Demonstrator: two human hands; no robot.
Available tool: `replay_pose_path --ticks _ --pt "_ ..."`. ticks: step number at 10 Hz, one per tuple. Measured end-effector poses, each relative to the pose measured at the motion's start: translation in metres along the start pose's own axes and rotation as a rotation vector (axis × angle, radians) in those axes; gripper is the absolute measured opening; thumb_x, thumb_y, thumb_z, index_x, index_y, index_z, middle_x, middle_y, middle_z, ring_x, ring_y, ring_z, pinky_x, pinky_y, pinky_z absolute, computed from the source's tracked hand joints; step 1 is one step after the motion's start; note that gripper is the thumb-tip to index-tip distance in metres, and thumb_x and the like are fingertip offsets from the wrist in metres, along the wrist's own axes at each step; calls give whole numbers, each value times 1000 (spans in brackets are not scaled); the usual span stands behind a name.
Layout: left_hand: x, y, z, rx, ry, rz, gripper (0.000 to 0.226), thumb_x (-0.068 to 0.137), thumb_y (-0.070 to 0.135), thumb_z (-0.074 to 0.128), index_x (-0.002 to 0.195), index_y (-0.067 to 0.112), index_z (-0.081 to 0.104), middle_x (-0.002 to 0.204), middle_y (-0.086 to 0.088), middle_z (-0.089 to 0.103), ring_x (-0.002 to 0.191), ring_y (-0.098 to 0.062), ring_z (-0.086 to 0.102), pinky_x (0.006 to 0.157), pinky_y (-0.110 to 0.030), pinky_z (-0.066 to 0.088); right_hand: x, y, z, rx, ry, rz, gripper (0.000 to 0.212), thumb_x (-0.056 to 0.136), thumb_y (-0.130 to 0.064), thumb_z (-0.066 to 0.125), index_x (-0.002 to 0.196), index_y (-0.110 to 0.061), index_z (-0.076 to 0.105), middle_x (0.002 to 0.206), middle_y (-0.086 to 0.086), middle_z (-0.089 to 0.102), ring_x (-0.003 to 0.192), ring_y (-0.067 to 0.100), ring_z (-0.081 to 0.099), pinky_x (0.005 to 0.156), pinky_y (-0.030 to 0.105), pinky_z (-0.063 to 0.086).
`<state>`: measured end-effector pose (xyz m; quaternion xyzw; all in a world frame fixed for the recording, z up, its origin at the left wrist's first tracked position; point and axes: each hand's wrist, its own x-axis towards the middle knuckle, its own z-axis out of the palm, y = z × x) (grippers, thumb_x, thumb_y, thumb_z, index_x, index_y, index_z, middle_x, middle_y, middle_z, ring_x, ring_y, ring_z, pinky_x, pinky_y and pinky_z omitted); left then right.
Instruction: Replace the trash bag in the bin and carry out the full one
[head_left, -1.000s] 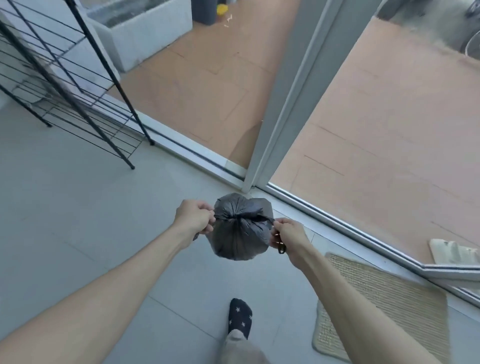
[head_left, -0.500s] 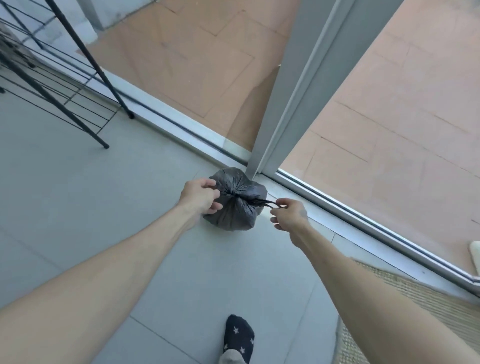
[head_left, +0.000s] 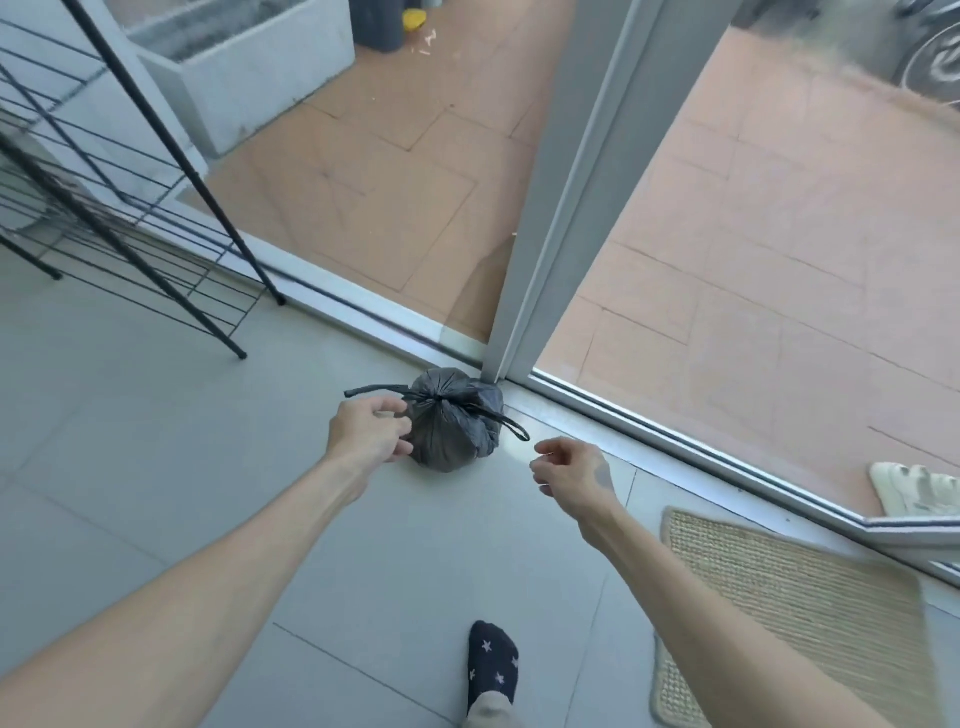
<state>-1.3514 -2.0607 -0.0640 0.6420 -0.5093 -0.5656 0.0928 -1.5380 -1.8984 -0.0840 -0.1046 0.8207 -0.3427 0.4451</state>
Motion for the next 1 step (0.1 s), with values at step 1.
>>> replay_pose_path --ticks 1 --pt "-56 22 -25 -8 -14 57 14 85 0 68 94 10 72 98 -17 72 64 -26 68 62 -27 57 -63 -16 -16 12 37 -74 20 82 -8 63 97 -20 70 86 4 71 71 16 65 85 42 61"
